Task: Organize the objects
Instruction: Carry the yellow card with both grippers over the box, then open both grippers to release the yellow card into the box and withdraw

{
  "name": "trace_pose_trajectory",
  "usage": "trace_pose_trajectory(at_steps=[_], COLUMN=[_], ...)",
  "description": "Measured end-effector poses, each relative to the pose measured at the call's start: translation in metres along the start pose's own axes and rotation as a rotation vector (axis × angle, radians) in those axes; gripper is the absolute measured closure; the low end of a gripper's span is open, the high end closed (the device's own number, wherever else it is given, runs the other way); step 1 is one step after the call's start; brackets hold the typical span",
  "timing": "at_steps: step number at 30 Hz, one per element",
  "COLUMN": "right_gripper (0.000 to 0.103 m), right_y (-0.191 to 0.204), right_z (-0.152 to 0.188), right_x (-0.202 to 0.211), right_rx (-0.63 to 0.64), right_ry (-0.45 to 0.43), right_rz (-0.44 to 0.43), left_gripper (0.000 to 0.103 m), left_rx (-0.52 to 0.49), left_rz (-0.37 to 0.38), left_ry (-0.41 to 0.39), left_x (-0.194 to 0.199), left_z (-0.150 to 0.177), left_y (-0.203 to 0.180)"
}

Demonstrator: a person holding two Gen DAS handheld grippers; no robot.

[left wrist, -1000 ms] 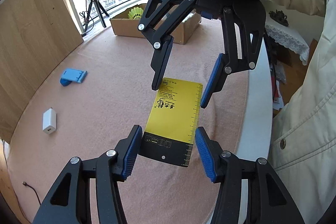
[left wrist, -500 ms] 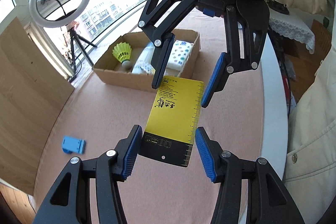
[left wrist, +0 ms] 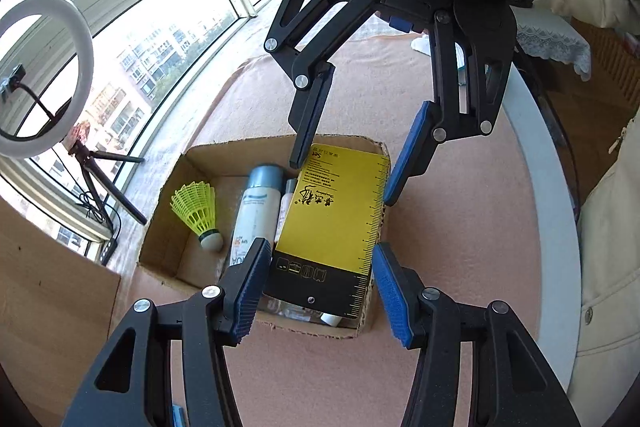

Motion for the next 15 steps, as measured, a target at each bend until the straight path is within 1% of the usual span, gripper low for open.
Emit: trace_pose_trajectory(at_steps=[3, 4, 6, 7, 8, 9, 10, 13, 15], right_gripper=[0.057, 0.057, 0.056, 0.056, 0.054, 0.054, 0.054, 0.048, 0.045], right_y=[0.001, 0.001, 0.002, 0.002, 0.003, 0.003, 0.002, -0.005, -0.008], right_z=[0.011, 0.013, 0.018, 0.02, 0.023, 0.026, 0.027, 0.027, 0.024], right_x=[0.002, 0.001, -0.004, -0.01, -0.014, -0.015, -0.015, -0.012, -0.014], right_rx=[-0.008, -0.007, -0.014, -0.023, -0.022, -0.023, -0.035, -0.08, -0.096], right_ry=[-0.01, -0.011, 0.006, 0.029, 0.055, 0.073, 0.077, 0.07, 0.085], right_rz=[0.008, 0.014, 0.026, 0.016, 0.026, 0.046, 0.058, 0.089, 0.105], left_gripper=[0.046, 0.045, 0.037, 0.031, 0.025, 0.021, 0.014, 0.013, 0.013], left_rx=[0.002, 0.006, 0.035, 0.042, 0.051, 0.065, 0.086, 0.15, 0.173], left_rz=[-0.009, -0.025, -0.068, -0.101, -0.138, -0.17, -0.19, -0.2, -0.213], left_ry=[0.008, 0.01, 0.025, 0.028, 0.025, 0.019, 0.009, -0.012, -0.014], left_x=[-0.009, -0.011, -0.016, -0.018, -0.016, -0.013, -0.011, 0.002, 0.01], left_z=[-0.008, -0.009, -0.008, -0.007, -0.003, -0.001, 0.001, 0.017, 0.03], left_y=[0.002, 0.003, 0.01, 0.014, 0.017, 0.02, 0.023, 0.03, 0.031])
Point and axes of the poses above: each gripper's, at about its wrist camera, not at the fingertips, and x roughly against the way its jaws point, y to its left, z to its underside, the point moved 3 cm from there along -x, roughly the way its jaws point, and after that the axes turned 12 degrees about x, right-handed, at the moved point
